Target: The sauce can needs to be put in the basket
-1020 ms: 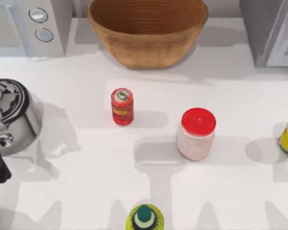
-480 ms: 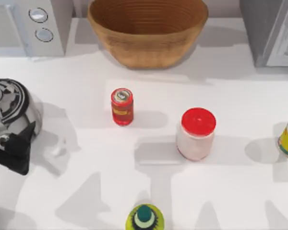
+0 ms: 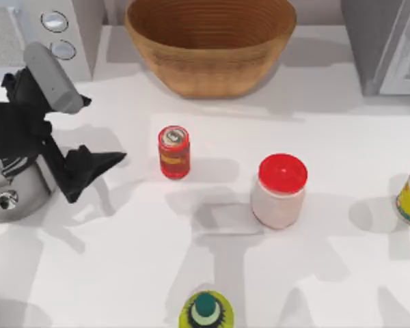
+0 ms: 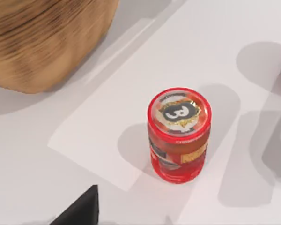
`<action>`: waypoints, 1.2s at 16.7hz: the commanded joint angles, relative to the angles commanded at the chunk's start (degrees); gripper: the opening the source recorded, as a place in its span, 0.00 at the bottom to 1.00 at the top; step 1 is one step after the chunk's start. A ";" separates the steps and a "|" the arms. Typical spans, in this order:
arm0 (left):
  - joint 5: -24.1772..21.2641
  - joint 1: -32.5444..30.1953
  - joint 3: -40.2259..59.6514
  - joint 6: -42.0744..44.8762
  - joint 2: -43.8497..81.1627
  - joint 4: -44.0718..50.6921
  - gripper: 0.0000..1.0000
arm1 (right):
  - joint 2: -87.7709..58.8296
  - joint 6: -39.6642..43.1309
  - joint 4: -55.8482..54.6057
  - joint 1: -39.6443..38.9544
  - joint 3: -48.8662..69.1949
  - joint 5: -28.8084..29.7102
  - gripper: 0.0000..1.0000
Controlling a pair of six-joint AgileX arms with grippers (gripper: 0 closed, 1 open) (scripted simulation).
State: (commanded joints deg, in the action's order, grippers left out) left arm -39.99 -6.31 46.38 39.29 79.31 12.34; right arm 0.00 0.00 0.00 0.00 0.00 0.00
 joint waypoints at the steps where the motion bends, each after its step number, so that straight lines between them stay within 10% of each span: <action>1: -2.57 -0.60 3.22 3.28 5.01 0.64 1.00 | 0.00 0.00 0.00 0.00 0.00 0.00 1.00; 9: -16.71 -1.77 21.84 23.67 36.22 4.84 1.00 | 0.00 0.00 0.00 0.00 0.00 0.00 1.00; 20: -18.39 -0.26 23.80 26.08 41.32 5.01 1.00 | 0.00 0.00 0.00 0.00 0.00 0.00 1.00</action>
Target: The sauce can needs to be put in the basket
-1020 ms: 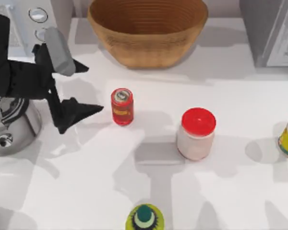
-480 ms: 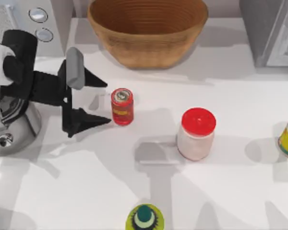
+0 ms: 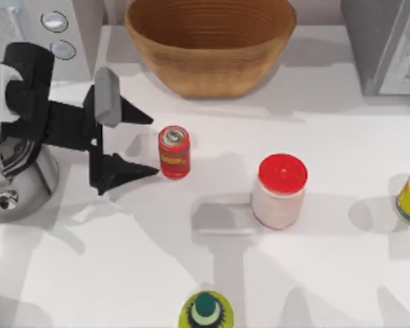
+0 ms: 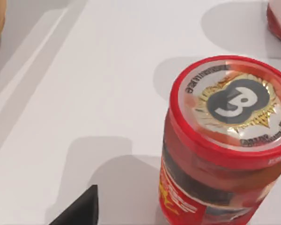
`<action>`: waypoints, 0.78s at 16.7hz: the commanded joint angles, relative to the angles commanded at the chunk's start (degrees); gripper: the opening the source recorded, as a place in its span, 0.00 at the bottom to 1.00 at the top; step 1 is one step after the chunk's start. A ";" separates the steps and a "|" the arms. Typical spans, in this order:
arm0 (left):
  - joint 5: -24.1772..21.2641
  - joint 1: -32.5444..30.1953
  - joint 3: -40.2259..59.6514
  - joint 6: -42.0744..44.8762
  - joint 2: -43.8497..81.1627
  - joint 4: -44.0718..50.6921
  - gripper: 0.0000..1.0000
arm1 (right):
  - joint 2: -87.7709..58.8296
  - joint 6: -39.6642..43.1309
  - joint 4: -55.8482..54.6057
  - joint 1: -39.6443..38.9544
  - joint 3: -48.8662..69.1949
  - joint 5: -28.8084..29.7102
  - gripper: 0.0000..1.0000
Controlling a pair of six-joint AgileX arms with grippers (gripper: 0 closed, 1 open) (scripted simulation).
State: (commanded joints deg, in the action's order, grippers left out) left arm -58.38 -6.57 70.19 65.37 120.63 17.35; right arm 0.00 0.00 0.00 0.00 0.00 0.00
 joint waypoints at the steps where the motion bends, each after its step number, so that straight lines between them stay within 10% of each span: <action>1: 0.23 -0.62 0.16 -1.10 0.22 -1.05 1.00 | 0.00 0.00 0.00 0.00 0.00 0.00 1.00; 13: 3.51 -7.82 0.00 -12.45 6.73 -17.17 1.00 | 0.00 0.00 0.00 0.00 0.00 0.00 1.00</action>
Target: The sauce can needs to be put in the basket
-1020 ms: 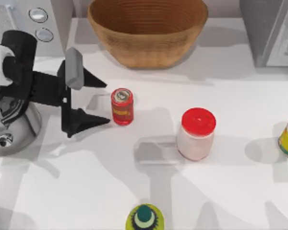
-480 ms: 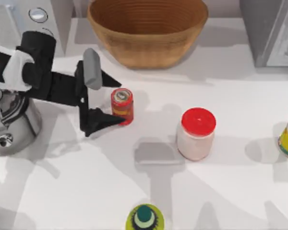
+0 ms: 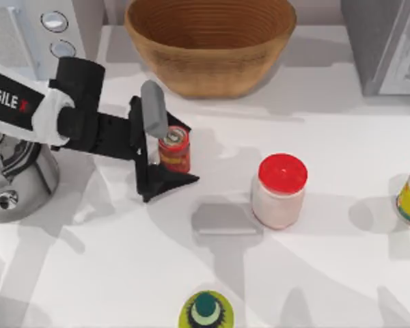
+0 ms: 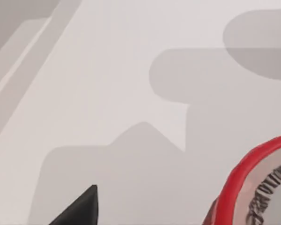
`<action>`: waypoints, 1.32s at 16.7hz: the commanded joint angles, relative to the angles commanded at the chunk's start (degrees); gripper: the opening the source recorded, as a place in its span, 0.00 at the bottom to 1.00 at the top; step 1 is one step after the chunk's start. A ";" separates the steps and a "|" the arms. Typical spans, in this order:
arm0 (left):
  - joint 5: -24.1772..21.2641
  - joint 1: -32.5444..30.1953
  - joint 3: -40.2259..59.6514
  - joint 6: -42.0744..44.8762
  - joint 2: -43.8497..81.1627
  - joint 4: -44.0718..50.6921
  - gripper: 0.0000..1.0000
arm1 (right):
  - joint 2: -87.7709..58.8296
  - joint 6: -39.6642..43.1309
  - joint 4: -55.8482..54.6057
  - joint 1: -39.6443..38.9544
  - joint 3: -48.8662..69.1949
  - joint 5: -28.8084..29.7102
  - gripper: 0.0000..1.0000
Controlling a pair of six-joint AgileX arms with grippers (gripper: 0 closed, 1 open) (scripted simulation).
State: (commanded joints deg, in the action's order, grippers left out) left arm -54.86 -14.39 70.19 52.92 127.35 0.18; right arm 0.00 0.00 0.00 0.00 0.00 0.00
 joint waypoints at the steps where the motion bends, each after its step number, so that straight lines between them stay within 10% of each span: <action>1: 0.00 0.00 0.00 0.00 0.00 0.00 1.00 | 0.00 0.00 0.00 0.00 0.00 0.00 1.00; 15: 0.00 0.00 0.00 0.00 0.00 0.00 0.02 | 0.00 0.00 0.00 0.00 0.00 0.00 1.00; 22: 0.00 0.00 0.00 0.00 0.00 0.00 0.00 | 0.00 0.00 0.00 0.00 0.00 0.00 1.00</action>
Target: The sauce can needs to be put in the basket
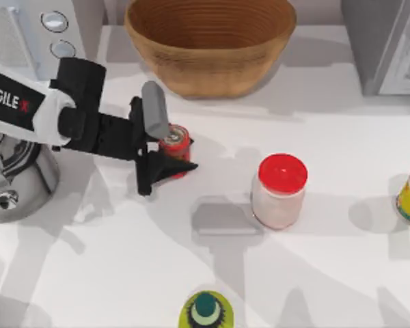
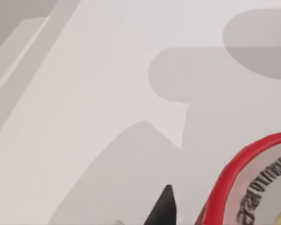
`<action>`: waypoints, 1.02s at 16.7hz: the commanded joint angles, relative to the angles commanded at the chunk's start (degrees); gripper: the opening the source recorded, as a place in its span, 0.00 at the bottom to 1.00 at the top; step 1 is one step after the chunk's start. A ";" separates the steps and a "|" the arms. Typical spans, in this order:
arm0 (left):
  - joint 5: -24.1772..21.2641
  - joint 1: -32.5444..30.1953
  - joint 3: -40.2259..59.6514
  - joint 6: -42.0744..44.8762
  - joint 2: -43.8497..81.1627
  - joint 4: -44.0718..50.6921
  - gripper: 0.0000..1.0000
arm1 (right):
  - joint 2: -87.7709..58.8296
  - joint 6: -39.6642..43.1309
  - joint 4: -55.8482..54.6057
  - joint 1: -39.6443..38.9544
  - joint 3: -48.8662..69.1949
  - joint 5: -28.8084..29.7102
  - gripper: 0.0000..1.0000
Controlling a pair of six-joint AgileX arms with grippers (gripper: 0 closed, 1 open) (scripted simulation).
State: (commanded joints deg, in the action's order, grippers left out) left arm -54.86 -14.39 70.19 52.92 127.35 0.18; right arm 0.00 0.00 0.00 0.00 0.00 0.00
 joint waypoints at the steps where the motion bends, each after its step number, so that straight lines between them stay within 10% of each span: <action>1: 0.00 0.00 0.00 0.00 0.00 0.00 0.00 | 0.00 0.00 0.00 0.00 0.00 0.00 1.00; 17: -4.80 11.54 -10.90 20.92 -28.09 31.97 0.00 | 0.00 0.00 0.00 0.00 0.00 0.00 1.00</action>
State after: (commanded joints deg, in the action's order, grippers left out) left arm -59.66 -2.85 59.29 73.85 99.27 32.15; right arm 0.00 0.00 0.00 0.00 0.00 0.00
